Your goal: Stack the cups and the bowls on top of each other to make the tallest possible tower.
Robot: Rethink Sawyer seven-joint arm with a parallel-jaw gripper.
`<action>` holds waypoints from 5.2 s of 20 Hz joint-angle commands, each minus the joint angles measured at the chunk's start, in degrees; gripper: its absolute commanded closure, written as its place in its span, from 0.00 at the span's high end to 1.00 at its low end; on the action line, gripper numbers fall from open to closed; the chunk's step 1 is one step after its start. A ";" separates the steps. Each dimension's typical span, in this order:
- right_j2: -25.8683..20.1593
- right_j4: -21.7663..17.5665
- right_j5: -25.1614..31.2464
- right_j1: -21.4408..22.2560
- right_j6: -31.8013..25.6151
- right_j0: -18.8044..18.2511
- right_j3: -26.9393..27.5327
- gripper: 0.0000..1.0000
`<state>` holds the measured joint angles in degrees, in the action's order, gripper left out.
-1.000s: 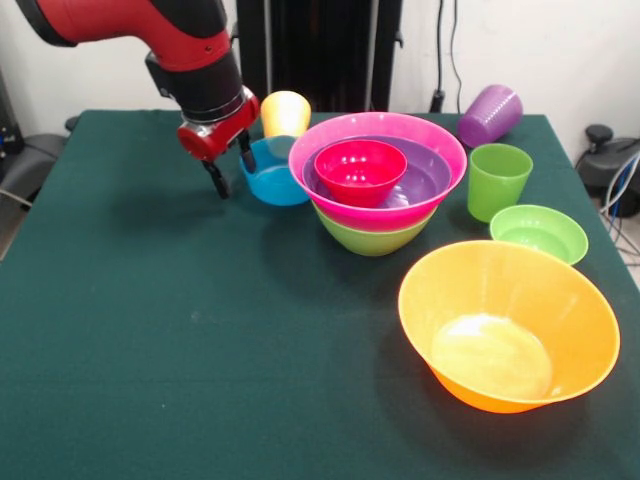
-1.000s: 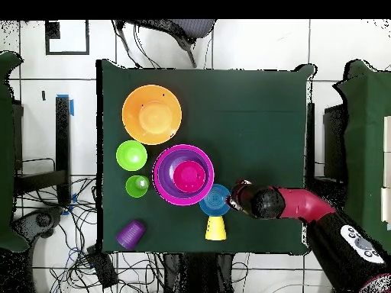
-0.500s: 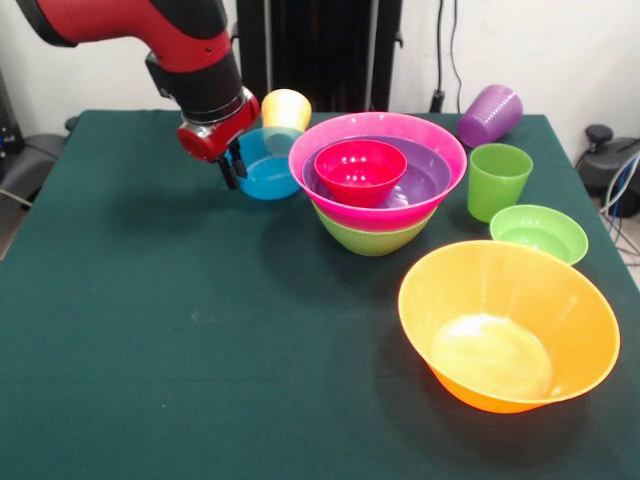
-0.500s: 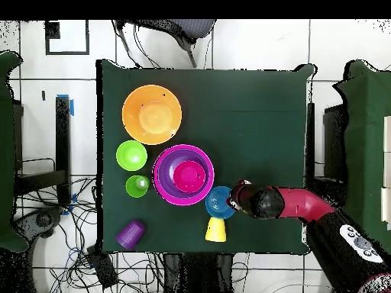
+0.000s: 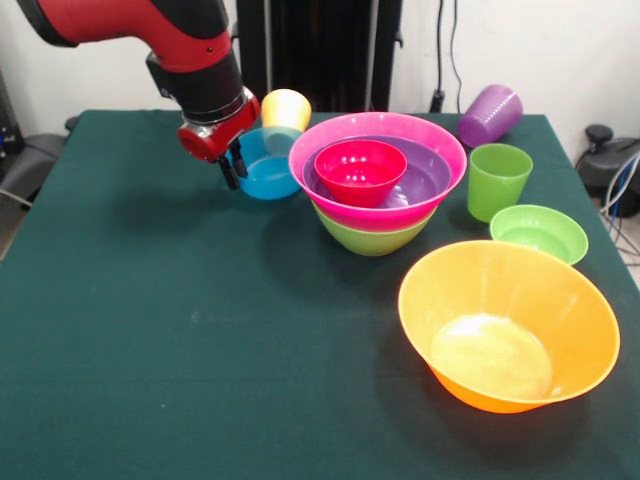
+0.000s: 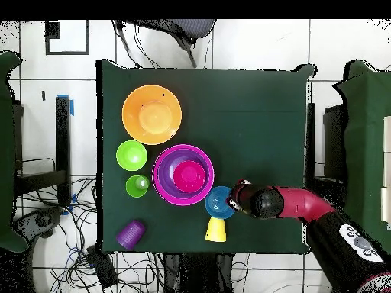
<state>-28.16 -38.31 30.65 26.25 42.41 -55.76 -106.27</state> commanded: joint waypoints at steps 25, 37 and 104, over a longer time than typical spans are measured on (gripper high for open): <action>-12.90 13.50 14.79 15.90 -2.35 -6.11 -1.20 0.00; -22.53 25.50 6.89 13.50 4.84 -11.74 -5.97 0.00; 1.13 23.72 -11.56 11.97 14.00 13.72 -7.76 0.00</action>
<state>-30.47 -14.19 21.63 41.18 43.04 -44.65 -114.08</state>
